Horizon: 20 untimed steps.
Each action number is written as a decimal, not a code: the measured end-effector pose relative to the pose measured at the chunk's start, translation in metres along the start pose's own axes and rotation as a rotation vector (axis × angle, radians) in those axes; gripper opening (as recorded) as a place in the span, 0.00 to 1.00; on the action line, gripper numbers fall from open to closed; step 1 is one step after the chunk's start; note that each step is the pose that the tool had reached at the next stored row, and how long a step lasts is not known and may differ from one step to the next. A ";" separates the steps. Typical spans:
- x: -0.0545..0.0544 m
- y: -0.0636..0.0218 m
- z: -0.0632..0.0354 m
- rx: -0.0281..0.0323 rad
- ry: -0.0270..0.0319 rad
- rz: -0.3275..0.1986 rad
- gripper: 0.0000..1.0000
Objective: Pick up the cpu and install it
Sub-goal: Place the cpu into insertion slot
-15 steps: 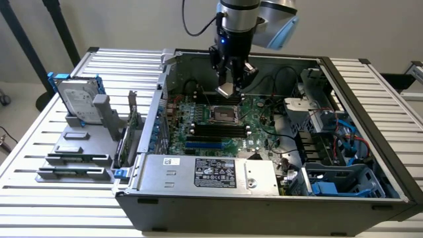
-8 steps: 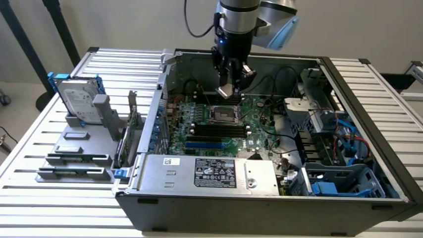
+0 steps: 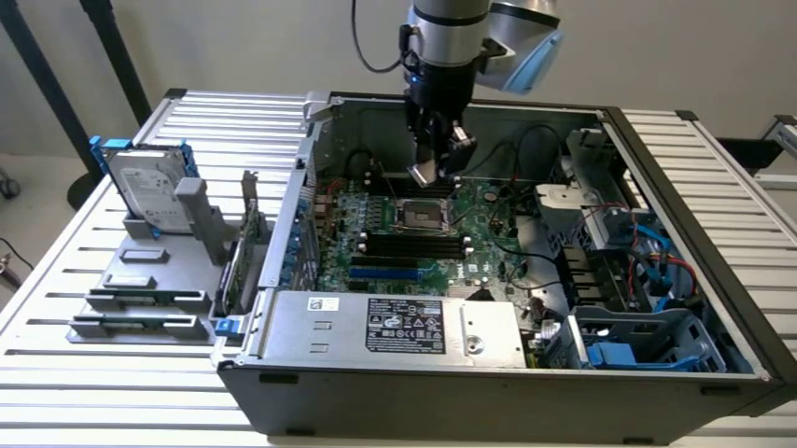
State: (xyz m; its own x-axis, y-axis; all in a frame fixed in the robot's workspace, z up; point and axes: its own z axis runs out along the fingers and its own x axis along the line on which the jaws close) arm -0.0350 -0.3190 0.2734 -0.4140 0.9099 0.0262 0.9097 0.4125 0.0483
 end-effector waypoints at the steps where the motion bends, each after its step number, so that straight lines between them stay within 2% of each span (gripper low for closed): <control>1: 0.000 0.0000 0.0004 -0.0005 -0.0009 0.018 0.55; 20: 0.000 -0.0004 0.0088 -0.0095 -0.0175 0.363 0.55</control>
State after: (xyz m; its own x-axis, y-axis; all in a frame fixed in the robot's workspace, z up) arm -0.0350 -0.3190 0.2646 -0.0634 0.9976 0.0262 0.9969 0.0621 0.0483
